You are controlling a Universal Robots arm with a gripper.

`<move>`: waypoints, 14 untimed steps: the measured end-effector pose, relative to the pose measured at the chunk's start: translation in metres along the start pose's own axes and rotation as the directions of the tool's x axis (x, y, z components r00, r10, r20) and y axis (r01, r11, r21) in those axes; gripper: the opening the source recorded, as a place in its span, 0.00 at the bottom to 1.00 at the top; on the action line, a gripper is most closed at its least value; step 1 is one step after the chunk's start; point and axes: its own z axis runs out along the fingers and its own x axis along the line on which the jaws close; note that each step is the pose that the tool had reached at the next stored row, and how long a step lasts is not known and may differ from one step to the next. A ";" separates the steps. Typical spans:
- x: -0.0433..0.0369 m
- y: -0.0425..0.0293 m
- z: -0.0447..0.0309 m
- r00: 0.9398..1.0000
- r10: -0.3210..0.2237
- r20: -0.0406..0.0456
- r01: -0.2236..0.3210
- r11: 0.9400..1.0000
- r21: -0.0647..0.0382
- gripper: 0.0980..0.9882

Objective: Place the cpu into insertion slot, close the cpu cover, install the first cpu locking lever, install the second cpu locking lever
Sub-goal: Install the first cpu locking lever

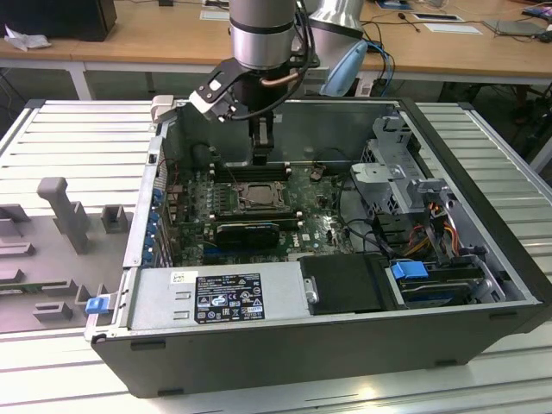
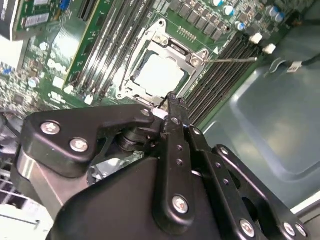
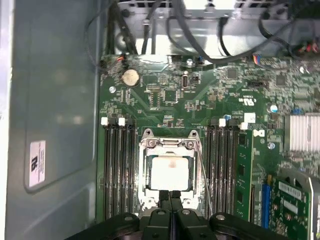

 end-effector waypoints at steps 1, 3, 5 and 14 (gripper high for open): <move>0.0000 0.0000 0.0000 0.999 -0.047 -0.002 0.047 0.999 0.002 0.01; 0.0000 0.0000 0.0000 0.996 -0.085 -0.003 0.085 0.996 0.004 0.01; 0.0000 0.0000 0.0000 0.992 -0.125 -0.004 0.125 0.992 0.006 0.01; -0.0001 0.0000 0.0008 0.947 -0.321 -0.012 0.321 0.947 0.016 0.01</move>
